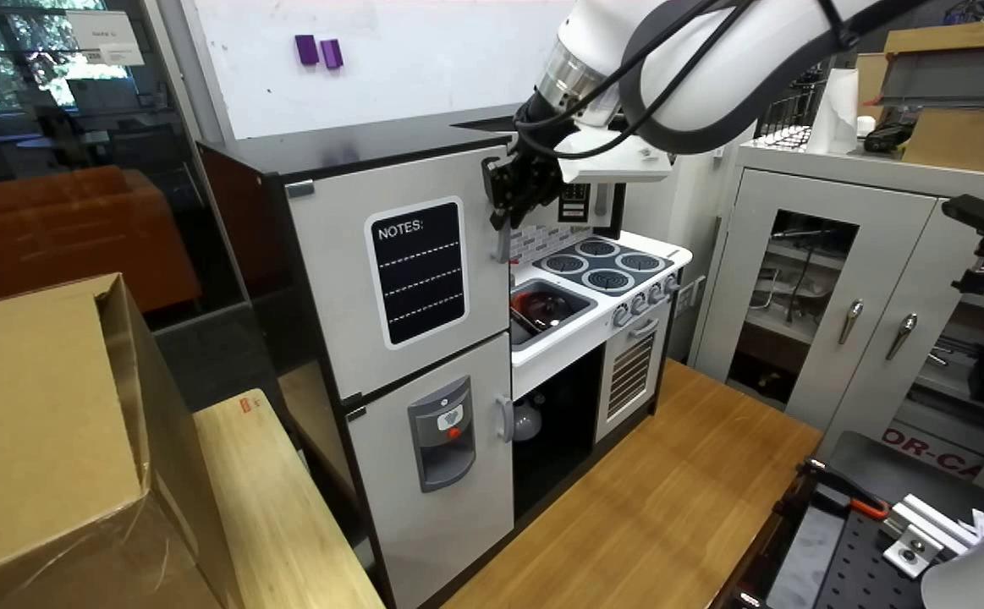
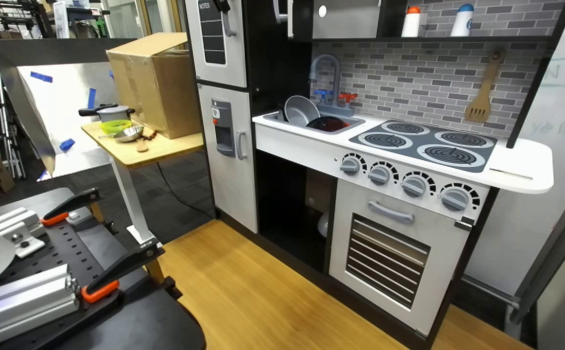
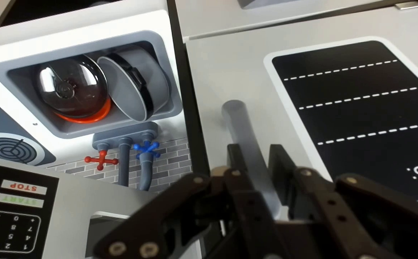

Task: Close the top cabinet door

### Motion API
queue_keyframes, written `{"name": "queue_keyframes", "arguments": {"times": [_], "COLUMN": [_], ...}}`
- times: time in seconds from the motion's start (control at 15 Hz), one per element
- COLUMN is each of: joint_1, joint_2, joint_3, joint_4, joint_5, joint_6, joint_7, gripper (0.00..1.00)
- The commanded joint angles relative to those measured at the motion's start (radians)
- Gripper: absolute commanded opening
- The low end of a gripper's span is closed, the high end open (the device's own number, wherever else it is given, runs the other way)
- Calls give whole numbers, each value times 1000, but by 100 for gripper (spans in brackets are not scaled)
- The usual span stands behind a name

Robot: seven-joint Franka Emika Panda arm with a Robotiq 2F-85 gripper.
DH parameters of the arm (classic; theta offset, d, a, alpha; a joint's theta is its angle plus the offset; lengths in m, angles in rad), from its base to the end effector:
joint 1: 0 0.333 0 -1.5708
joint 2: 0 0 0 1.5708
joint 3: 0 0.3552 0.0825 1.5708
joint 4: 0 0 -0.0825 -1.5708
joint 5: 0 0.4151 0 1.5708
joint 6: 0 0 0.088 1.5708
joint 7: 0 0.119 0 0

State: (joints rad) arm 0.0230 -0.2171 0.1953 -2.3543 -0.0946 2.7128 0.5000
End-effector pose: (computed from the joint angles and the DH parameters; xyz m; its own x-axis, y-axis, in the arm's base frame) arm 0.5235 0.1234 0.4901 0.8240 -0.2102 0.5262 -0.1536 -0.9767 -0.1495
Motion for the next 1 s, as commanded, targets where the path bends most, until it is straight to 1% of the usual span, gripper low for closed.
{"name": "queue_keyframes", "arguments": {"times": [0.0,0.27,0.47,0.6,0.67,0.73,0.8,0.87,0.93], "joint_1": [-39,-43,-38,-25,-20,-13,-8,-3,-2], "joint_2": [5,51,87,98,97,91,82,61,36], "joint_3": [0,-4,-6,-12,-14,-16,-17,-19,-23], "joint_4": [37,96,162,189,194,192,184,158,130], "joint_5": [-46,-63,-84,-77,-75,-67,-62,-47,-43], "joint_6": [-36,-43,-91,-123,-138,-153,-166,-170,-171], "joint_7": [30,28,40,35,30,25,18,14,16], "gripper": [6,6,6,6,12,49,47,49,55]}}
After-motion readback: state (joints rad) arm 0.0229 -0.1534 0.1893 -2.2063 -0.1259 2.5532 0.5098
